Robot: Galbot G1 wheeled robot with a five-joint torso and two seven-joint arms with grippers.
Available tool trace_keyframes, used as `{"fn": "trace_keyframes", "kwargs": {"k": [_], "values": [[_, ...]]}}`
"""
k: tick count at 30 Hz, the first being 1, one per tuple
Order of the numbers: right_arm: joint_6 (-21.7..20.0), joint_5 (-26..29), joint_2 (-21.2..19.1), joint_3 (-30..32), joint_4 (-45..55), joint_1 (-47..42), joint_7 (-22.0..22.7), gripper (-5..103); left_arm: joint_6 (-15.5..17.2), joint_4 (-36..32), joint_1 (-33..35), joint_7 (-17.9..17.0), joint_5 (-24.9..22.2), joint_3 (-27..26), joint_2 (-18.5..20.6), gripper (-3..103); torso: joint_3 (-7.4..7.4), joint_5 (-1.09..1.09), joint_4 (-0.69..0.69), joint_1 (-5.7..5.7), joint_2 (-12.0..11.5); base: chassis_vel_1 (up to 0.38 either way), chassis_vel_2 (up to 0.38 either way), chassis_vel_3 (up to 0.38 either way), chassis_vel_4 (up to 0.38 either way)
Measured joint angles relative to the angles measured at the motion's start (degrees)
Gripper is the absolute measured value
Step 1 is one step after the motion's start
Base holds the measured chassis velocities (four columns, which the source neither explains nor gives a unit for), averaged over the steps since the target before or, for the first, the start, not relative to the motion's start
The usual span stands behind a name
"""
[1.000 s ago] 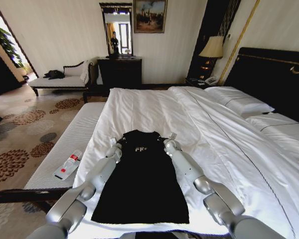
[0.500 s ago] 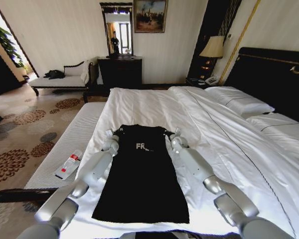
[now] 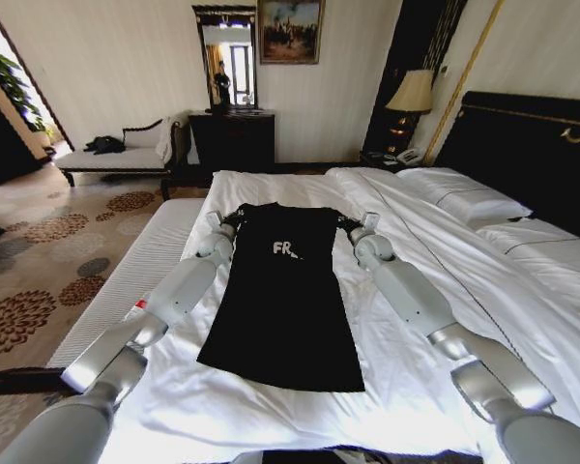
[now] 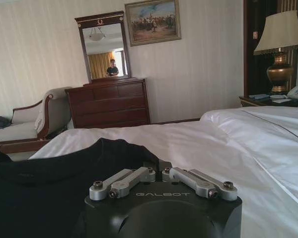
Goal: Fold the clothes on the bed.
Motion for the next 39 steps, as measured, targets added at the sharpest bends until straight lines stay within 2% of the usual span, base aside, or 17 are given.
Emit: {"fn": "trace_keyframes", "kwargs": {"k": [6, 10, 11, 14, 15, 18, 20, 23, 25, 28, 30, 34, 39], "values": [[0.47, 0.13, 0.11, -0.34, 1.74, -1.57, 1.29, 1, -1.26, -1.26, 2.85, -0.35, 1.01, -0.76, -0.23, 2, 0.00, -0.01, -0.01, 0.00, 0.00, 0.000, 0.000, 0.000, 0.000], [-1.00, -0.50, -2.72, 1.26, 12.25, -11.21, 7.01, 1, -2.40, -9.39, 9.30, -2.38, 3.60, -1.76, 2.81, 2, 0.00, 0.00, -0.03, 0.00, 0.00, 0.000, 0.000, 0.000, 0.000], [-1.00, -0.50, -2.72, 1.26, 12.25, -11.21, 7.01, 1, -2.40, -9.39, 9.30, -2.38, 3.60, -1.76, 2.81, 2, 0.00, 0.00, -0.03, 0.00, 0.00, 0.000, 0.000, 0.000, 0.000], [-1.37, -3.29, -3.07, 3.58, 18.86, -17.20, 8.99, 1, -4.72, -16.66, 15.50, -5.55, 6.44, -3.02, 4.73, 2, -0.01, 0.01, -0.02, -0.02, 0.01, 0.000, 0.000, 0.000, 0.000], [-1.37, -3.29, -3.07, 3.58, 18.86, -17.20, 8.99, 1, -4.72, -16.66, 15.50, -5.55, 6.44, -3.02, 4.73, 2, -0.01, 0.01, -0.02, -0.02, 0.01, 0.000, 0.000, 0.000, 0.000], [-1.77, -4.67, -4.49, 5.96, 26.14, -23.02, 9.51, 1, -4.92, -24.98, 23.26, -7.17, 7.23, -5.34, 7.34, 2, -0.01, -0.02, 0.01, -0.01, 0.00, 0.000, 0.000, 0.000, 0.000], [-1.89, -4.77, -4.92, 6.78, 28.16, -24.89, 9.81, 1, -4.92, -26.89, 25.15, -7.40, 7.50, -5.97, 8.00, 2, -0.01, -0.01, 0.01, 0.00, 0.01, 0.000, 0.000, 0.000, 0.000], [-2.28, -5.90, -6.34, 10.16, 35.89, -34.68, 10.41, 1, -4.92, -35.18, 33.92, -8.06, 8.52, -8.67, 11.07, 2, -0.01, 0.01, -0.02, -0.02, 0.01, 0.000, 0.000, 0.000, 0.000], [-2.31, -6.83, -6.65, 11.18, 38.02, -37.67, 10.42, 1, -4.92, -37.23, 36.24, -8.06, 8.86, -9.38, 11.77, 2, -0.01, 0.00, -0.02, -0.02, 0.01, 0.000, 0.000, 0.000, 0.000], [-2.32, -9.29, -6.98, 14.23, 44.09, -45.89, 10.40, 1, -5.30, -43.80, 44.28, -7.97, 10.68, -11.89, 13.82, 2, -0.03, 0.00, 0.00, -0.03, 0.02, 0.000, 0.000, 0.000, 0.000], [-2.26, -10.56, -6.86, 15.11, 46.22, -49.10, 10.21, 1, -5.48, -45.20, 46.32, -7.95, 11.17, -12.60, 14.14, 2, -0.02, -0.02, 0.00, -0.03, 0.02, 0.000, 0.000, 0.000, 0.000], [-1.08, -17.81, -5.36, 16.77, 51.41, -60.51, 8.61, 1, -6.70, -50.19, 56.26, -6.87, 14.81, -16.58, 15.15, 2, -0.02, 0.00, -0.02, -0.03, 0.02, 0.000, 0.000, 0.000, 0.000], [0.00, -21.93, -3.03, 17.97, 54.07, -67.04, 7.51, 1, -7.75, -52.80, 63.08, -6.56, 17.54, -18.51, 15.22, 2, -0.02, -0.02, -0.01, -0.03, 0.02, 0.000, 0.000, 0.000, 0.000]]}}
